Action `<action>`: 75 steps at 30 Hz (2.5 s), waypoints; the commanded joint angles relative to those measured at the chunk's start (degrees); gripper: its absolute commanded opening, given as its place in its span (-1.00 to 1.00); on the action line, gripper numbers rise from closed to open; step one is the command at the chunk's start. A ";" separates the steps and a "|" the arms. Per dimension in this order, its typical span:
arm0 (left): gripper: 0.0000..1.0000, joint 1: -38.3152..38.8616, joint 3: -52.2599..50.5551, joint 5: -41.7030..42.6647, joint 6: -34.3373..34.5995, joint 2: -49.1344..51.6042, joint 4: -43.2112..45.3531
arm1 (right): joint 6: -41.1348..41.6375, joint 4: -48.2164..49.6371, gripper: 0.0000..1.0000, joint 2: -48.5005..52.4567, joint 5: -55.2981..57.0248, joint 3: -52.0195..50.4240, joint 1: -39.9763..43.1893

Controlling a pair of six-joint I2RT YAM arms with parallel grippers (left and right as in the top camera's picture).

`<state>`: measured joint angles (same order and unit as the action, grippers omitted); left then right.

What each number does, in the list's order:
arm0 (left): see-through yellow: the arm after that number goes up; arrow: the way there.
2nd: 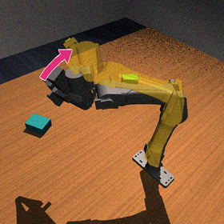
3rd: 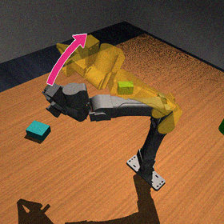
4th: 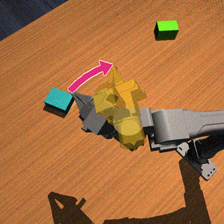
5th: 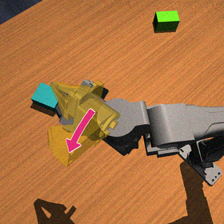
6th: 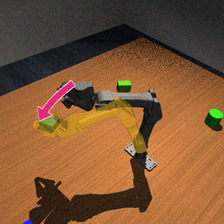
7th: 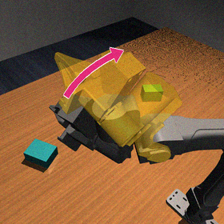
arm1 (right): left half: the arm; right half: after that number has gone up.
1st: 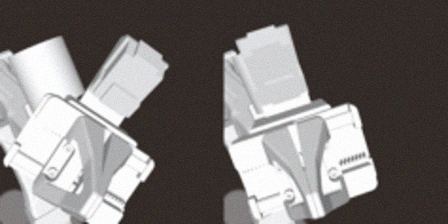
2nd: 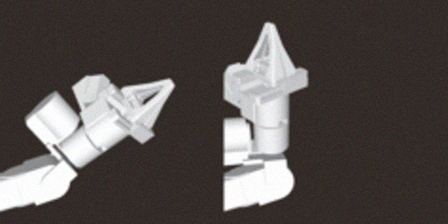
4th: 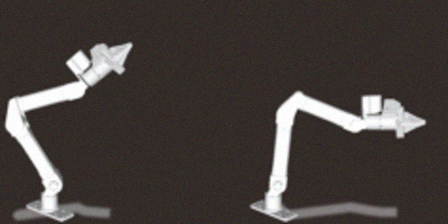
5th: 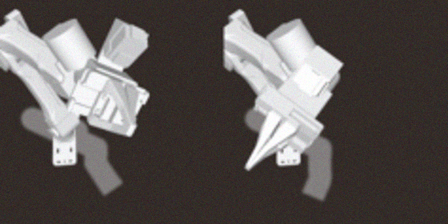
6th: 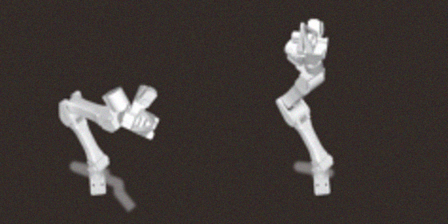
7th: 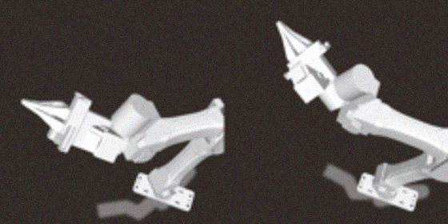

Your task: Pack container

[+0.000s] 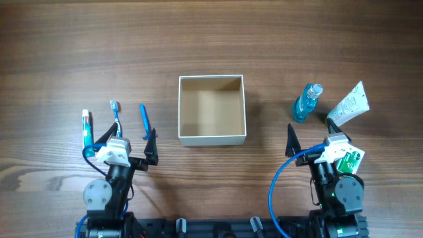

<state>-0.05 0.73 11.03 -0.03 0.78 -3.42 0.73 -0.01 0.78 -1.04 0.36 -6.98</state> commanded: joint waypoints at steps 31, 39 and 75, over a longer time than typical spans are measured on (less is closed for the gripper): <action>1.00 0.37 -0.42 2.23 0.72 -0.61 0.20 | -0.57 0.22 1.00 -0.35 -0.28 -0.07 -0.07; 1.00 0.37 -0.42 2.23 0.74 -0.61 0.20 | -0.59 0.20 0.99 -0.35 -0.26 -0.07 -0.07; 0.99 0.31 -0.42 2.21 3.23 -0.55 1.51 | 4.39 0.79 0.99 -0.35 -0.52 -0.04 -0.07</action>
<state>-0.05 0.73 11.03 -0.03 0.78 -3.01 0.86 0.45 0.78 -1.04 0.36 -6.98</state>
